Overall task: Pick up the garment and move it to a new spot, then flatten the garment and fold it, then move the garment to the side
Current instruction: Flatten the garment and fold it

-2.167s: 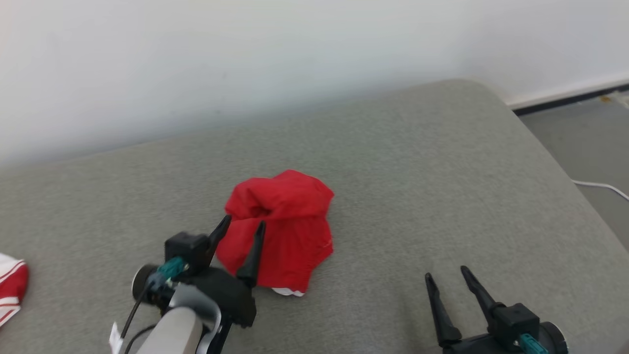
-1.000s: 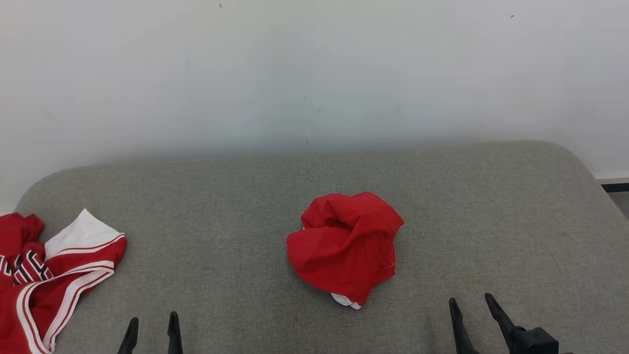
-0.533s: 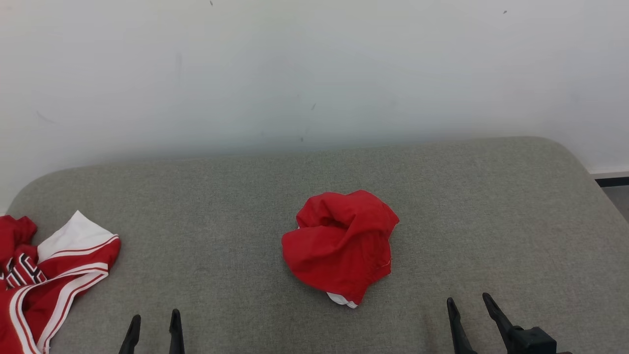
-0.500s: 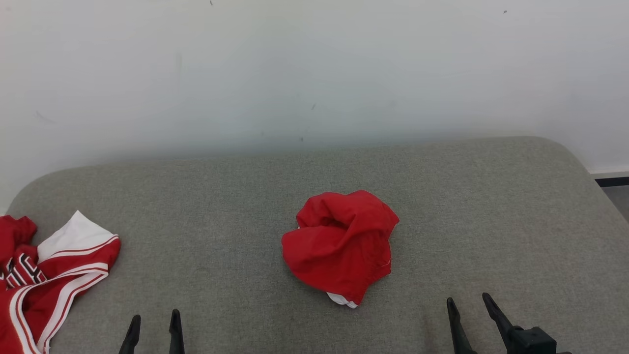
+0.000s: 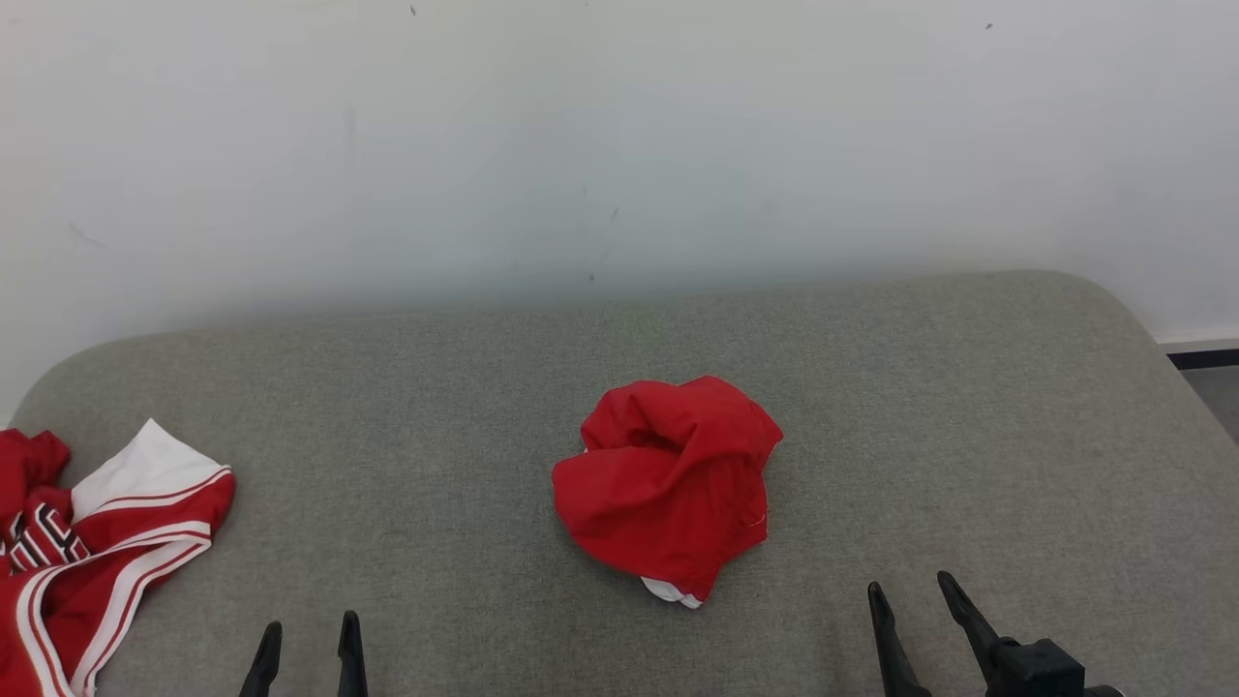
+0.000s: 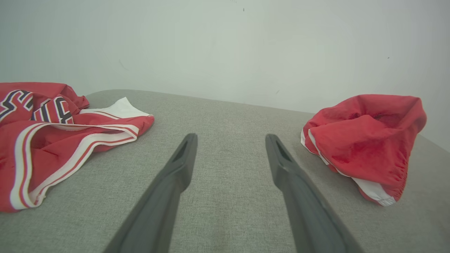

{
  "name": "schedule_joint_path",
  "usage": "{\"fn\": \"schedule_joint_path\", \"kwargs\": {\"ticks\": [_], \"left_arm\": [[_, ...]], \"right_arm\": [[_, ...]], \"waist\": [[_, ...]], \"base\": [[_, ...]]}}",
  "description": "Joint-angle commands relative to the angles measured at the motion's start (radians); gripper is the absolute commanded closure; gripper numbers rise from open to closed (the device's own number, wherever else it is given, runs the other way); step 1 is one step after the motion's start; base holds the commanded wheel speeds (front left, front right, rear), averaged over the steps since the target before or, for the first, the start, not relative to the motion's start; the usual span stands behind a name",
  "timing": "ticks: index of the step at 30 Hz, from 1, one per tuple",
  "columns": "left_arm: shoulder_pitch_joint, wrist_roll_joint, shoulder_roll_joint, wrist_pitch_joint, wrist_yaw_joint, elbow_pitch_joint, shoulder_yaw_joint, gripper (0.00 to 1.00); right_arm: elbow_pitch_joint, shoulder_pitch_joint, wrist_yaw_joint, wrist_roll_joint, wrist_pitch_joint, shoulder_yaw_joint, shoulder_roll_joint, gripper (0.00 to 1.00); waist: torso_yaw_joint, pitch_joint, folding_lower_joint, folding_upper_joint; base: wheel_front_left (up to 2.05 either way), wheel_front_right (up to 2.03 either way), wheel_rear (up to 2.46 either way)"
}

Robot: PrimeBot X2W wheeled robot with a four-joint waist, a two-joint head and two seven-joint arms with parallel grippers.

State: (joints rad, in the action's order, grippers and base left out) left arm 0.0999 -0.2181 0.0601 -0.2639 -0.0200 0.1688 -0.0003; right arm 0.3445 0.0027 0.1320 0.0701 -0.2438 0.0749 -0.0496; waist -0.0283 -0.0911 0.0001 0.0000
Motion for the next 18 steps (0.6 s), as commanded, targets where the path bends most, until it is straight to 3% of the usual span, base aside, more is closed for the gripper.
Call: {"fn": "schedule_joint_path", "kwargs": {"ticks": [1,9,15,18], "left_arm": [[-0.009,0.011,-0.002,-0.001,-0.004,0.002,0.003,0.00],[-0.009,0.011,-0.007,0.003,-0.025,0.030,-0.051,0.00],[-0.080,-0.029,-0.008,0.086,-0.077,0.089,-0.179,0.00],[-0.156,-0.064,-0.009,0.133,-0.092,0.167,-0.257,0.00]], "right_arm": [[0.002,-0.004,-0.002,0.005,-0.005,0.002,-0.001,0.00],[-0.008,-0.010,-0.003,-0.007,0.004,0.025,-0.001,0.00],[-0.026,-0.018,-0.003,-0.015,0.015,0.046,-0.001,0.00],[-0.035,-0.025,-0.003,-0.013,0.023,0.065,-0.001,0.00]], "waist": [[-0.001,-0.001,-0.0001,0.0000],[-0.023,-0.005,-0.0001,0.0000],[-0.068,0.013,-0.0001,0.0000],[-0.124,0.037,-0.0001,0.0000]], "base": [[0.00,0.00,0.00],[0.00,0.00,0.00],[0.00,0.00,0.00],[0.00,0.00,0.00]]}}
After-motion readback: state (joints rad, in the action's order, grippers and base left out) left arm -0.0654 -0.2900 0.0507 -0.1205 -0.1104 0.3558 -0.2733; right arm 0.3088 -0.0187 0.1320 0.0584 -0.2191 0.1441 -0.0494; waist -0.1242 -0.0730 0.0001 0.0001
